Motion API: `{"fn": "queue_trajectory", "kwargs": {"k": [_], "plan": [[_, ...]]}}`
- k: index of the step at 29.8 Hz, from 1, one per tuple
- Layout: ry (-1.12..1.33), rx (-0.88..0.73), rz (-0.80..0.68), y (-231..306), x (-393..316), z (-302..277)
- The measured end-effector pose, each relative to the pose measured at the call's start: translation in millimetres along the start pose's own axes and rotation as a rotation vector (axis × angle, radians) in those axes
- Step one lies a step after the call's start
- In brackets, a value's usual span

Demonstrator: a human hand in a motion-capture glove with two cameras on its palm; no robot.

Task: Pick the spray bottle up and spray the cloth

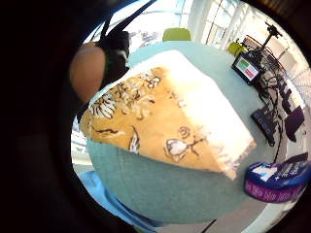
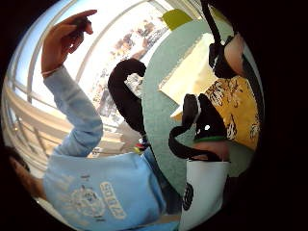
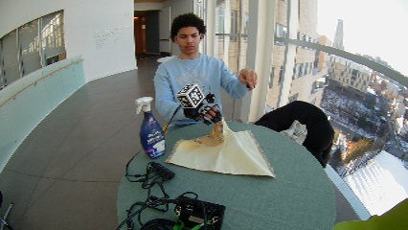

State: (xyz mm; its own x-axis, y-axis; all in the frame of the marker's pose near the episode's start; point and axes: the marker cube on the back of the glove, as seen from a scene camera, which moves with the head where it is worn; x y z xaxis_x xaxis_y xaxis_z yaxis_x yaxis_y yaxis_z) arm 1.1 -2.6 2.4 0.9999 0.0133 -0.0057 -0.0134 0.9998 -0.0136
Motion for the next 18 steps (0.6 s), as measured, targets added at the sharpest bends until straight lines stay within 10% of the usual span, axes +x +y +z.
{"fn": "queue_trajectory", "kwargs": {"k": [18], "plan": [[0.052,0.009,0.058,17.5,20.1,-5.1]]}}
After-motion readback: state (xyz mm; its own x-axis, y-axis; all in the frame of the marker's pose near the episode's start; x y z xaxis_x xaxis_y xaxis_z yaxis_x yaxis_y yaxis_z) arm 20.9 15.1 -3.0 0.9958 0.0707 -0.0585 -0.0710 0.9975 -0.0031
